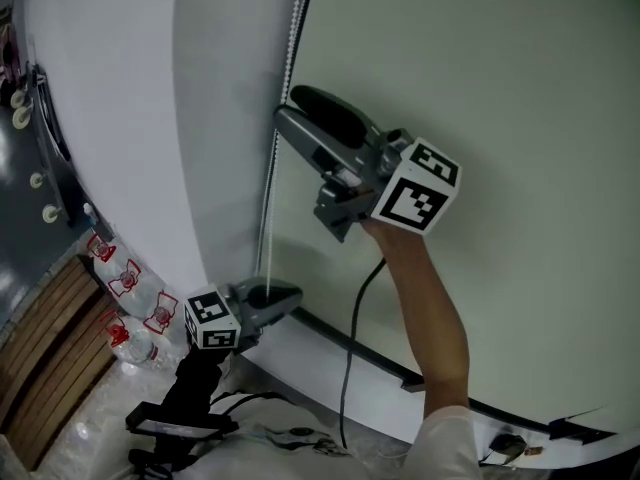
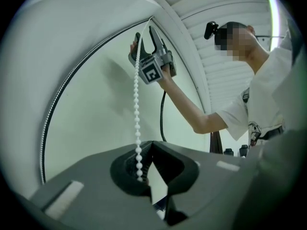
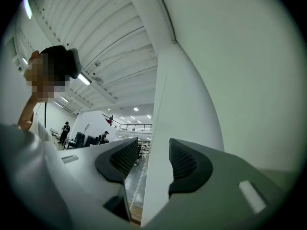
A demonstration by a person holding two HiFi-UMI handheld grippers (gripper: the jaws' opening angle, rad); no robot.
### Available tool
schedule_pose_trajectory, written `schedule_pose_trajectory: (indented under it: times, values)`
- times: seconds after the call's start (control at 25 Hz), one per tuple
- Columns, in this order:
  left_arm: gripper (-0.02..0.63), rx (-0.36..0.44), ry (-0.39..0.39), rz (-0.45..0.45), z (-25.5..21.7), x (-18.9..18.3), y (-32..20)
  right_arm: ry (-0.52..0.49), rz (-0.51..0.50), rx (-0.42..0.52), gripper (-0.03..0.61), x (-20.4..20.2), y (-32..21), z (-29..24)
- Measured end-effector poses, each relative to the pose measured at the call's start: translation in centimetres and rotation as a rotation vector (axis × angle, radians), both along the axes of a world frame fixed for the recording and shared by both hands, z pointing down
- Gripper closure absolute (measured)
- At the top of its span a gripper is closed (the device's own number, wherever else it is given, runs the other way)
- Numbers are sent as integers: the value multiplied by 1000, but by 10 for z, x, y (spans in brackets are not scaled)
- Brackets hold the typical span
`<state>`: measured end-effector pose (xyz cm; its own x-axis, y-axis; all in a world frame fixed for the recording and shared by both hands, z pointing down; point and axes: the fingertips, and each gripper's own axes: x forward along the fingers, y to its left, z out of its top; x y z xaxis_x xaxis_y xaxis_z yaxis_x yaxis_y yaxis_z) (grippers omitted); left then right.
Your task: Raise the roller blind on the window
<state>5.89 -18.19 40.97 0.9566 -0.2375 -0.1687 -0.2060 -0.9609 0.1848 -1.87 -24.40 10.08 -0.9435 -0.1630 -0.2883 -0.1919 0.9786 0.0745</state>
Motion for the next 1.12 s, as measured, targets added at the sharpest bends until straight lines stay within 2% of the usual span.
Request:
schedule_pose_trajectory:
  times: [0.24, 0.28, 0.36, 0.4, 0.6, 1.12]
  values:
    - [615, -3, -3, -1, 3, 0, 0, -15, 14, 86, 396, -9, -7, -57]
    - [615, -3, -4, 0, 3, 0, 0, -32, 26, 88, 414, -7, -9, -65]
    - [615, -4, -6, 2, 3, 1, 1, -70, 37, 75, 528, -2, -12, -76]
    - [615, -5, -6, 3, 3, 1, 1, -79, 30, 60, 557, 0, -12, -79]
    - [615, -15, -7, 10, 5, 3, 3, -84, -17, -2, 563, 0, -6, -76]
    - [615, -32, -1, 7, 11, 2, 4, -51, -25, 10, 565, 0, 1, -68]
